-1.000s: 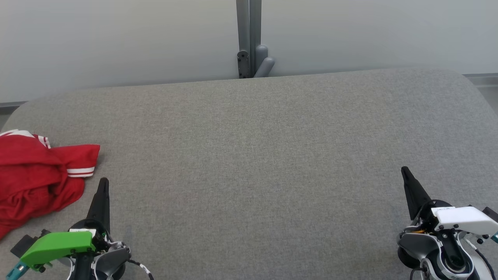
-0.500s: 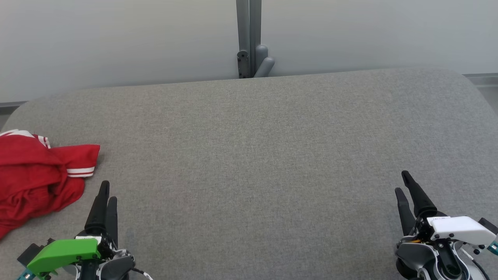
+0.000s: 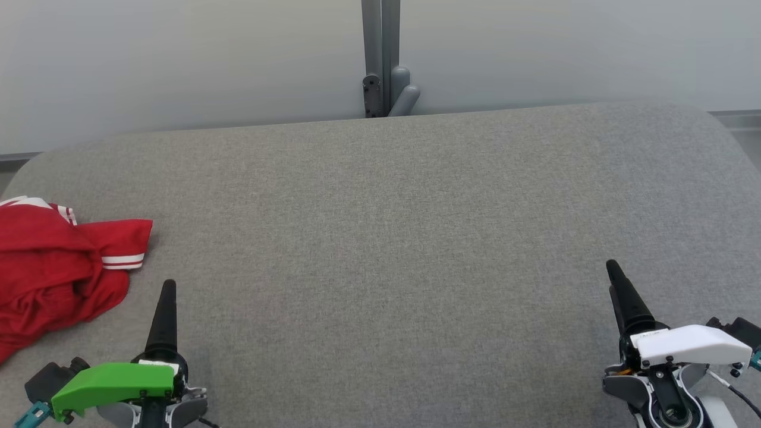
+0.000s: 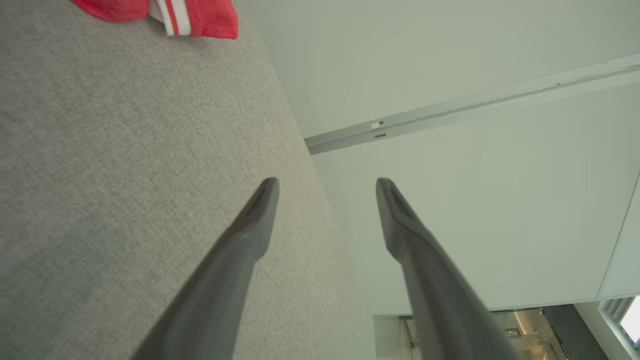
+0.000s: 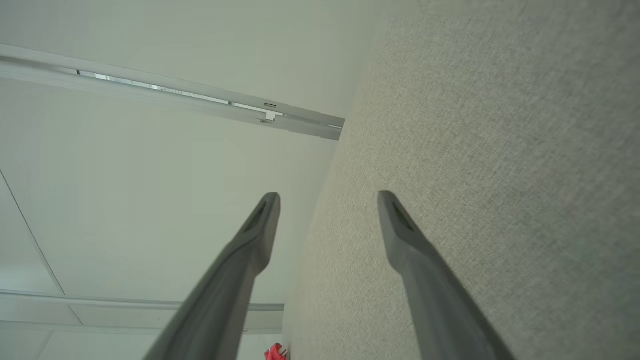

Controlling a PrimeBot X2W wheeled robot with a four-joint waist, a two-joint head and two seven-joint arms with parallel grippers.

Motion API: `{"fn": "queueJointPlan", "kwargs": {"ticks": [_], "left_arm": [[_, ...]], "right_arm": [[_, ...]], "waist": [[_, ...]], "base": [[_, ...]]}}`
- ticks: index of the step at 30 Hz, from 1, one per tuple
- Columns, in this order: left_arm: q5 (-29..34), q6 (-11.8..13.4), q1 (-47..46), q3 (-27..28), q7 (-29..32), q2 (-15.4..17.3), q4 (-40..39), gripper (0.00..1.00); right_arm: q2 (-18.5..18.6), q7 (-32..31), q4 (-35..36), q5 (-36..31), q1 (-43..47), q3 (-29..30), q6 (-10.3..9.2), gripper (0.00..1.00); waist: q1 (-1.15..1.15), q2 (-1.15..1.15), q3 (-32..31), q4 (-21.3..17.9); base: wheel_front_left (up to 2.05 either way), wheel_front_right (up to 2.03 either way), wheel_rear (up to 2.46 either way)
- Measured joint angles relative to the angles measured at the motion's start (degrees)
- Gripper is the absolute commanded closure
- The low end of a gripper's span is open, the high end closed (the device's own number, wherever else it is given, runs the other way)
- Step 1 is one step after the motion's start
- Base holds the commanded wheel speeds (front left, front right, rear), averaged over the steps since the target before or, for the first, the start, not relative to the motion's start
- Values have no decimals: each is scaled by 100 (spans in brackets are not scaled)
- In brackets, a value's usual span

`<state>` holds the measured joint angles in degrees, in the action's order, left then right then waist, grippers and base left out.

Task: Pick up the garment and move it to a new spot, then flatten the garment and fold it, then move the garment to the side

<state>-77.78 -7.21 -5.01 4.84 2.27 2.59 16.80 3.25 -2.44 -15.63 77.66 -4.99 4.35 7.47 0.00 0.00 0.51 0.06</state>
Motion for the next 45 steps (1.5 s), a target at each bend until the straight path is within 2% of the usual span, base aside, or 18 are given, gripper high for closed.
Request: {"fn": "queueJointPlan", "kwargs": {"ticks": [14,31,45], "left_arm": [[1760,40,35,-151,-338,12,60,0],[3211,76,86,-270,-673,21,80,0],[4374,222,79,-427,-935,167,164,0]], "right_arm": [[77,327,16,-1688,-3,-226,0,0],[94,666,27,-3128,-3,-449,0,0],[115,938,24,-4276,-19,-531,0,0]], "waist": [[0,0,31,0],[0,0,74,-11],[0,0,106,-34]], "base": [[0,0,0],[0,0,0],[0,0,0]]}}
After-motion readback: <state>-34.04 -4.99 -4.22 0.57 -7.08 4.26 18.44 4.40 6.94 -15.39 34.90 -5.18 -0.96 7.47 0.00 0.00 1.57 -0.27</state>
